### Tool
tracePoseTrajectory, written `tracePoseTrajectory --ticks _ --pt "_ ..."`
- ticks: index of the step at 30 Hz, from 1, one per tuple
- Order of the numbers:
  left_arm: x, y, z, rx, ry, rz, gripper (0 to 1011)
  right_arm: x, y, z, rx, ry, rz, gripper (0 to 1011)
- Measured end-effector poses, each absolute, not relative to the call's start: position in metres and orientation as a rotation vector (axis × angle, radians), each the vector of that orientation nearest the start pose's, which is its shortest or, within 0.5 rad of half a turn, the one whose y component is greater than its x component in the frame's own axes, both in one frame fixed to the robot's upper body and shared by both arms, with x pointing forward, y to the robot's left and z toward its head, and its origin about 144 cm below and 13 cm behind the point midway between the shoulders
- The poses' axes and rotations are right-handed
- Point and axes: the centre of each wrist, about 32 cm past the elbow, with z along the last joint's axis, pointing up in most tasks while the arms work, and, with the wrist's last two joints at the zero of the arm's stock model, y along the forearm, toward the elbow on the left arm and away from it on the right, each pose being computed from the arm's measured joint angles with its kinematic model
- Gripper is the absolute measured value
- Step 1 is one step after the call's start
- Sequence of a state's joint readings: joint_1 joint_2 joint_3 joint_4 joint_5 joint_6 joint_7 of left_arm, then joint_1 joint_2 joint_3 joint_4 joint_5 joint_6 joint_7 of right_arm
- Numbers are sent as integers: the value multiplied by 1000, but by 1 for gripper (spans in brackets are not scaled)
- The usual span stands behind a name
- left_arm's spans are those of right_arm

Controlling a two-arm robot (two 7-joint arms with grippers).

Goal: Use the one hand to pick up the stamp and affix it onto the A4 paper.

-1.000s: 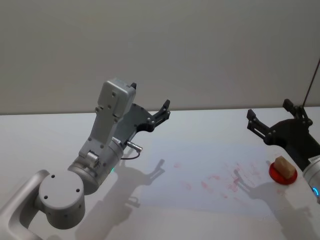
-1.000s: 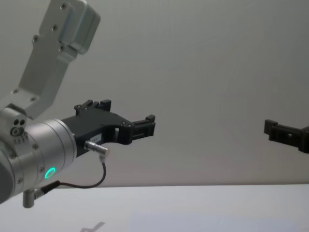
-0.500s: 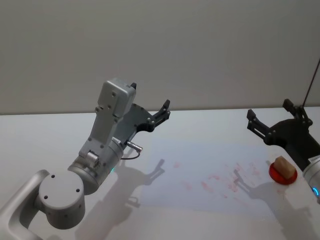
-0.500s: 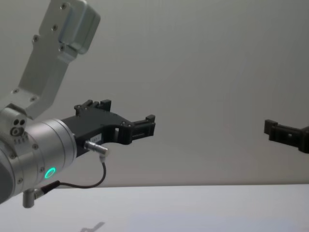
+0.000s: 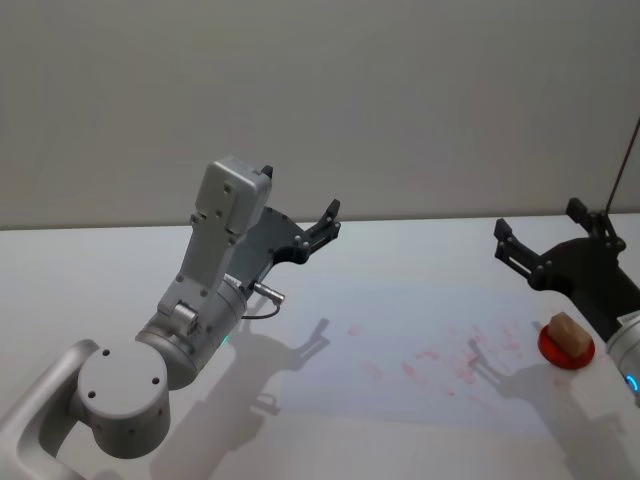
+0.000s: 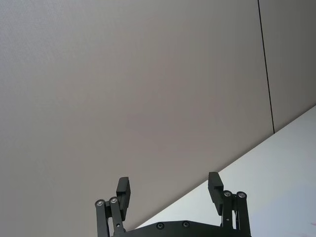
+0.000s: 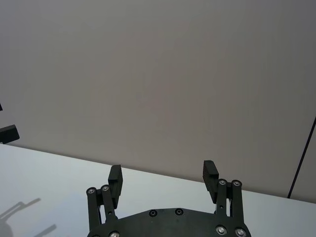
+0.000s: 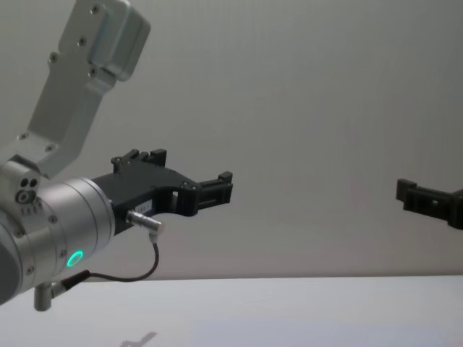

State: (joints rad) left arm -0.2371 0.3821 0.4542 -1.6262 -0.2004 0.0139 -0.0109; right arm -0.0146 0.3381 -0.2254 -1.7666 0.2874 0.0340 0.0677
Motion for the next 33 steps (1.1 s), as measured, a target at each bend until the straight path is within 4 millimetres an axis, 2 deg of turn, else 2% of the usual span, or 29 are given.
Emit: tracePoseTrajectory --ticks 10,16,17,23,33 --pt "492 198 1204 61 -268 1124 1001 439 -251 1187 9 -74 -1225 1001" --pt "492 198 1204 61 -268 1124 1001 433 -267 1184 -18 -65 -1225 1001" --pt "492 198 1204 61 -268 1124 1001 429 -276 1182 -37 -58 -1226 1001" --pt "492 198 1204 61 -268 1124 1001 422 -296 1176 -80 -50 -1223 1001" --pt "492 198 1204 61 -268 1124 1001 419 -319 1164 -137 -43 -1210 1001"
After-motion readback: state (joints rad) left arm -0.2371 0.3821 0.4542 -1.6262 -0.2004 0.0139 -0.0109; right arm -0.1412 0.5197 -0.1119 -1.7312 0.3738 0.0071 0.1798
